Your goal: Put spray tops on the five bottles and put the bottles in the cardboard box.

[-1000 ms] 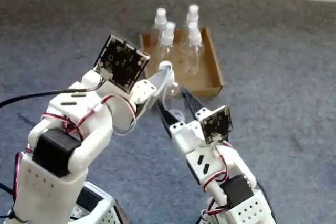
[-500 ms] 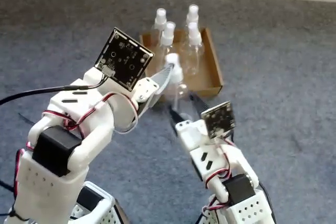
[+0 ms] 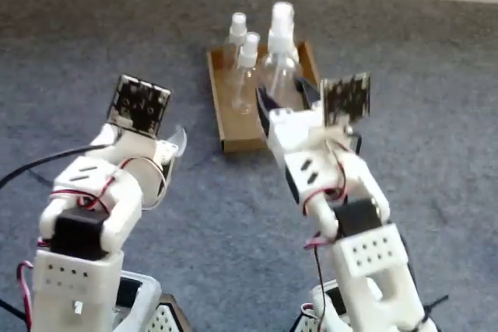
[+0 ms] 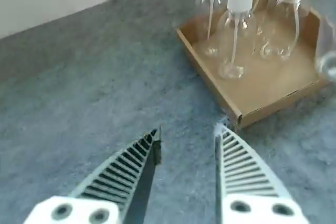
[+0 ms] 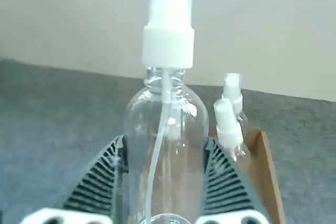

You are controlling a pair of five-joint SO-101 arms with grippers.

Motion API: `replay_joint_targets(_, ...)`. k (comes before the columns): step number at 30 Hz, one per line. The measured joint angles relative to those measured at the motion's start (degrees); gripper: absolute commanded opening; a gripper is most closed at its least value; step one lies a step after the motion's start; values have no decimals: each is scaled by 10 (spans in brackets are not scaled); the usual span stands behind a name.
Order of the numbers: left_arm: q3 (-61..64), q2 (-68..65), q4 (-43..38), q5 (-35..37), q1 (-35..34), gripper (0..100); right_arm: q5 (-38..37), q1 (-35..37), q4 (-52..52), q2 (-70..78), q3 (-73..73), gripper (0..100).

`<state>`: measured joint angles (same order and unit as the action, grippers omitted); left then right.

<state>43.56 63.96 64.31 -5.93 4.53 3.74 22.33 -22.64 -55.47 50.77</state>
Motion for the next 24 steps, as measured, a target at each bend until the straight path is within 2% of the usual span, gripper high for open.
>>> replay_joint_targets(6,140,84,-87,25,25,274,28,53,4,95,-91,3)
replay_joint_targets(12,192,211,-94,47,72,267,29,113,4,172,-96,3)
replay_joint_targets(15,217,251,-105,47,72,267,29,148,-5,187,-102,3)
replay_joint_targets(20,259,244,-159,27,74,266,29,190,-71,189,-166,3)
replay_joint_targets(24,265,232,-176,25,64,266,29,193,-142,189,-217,3)
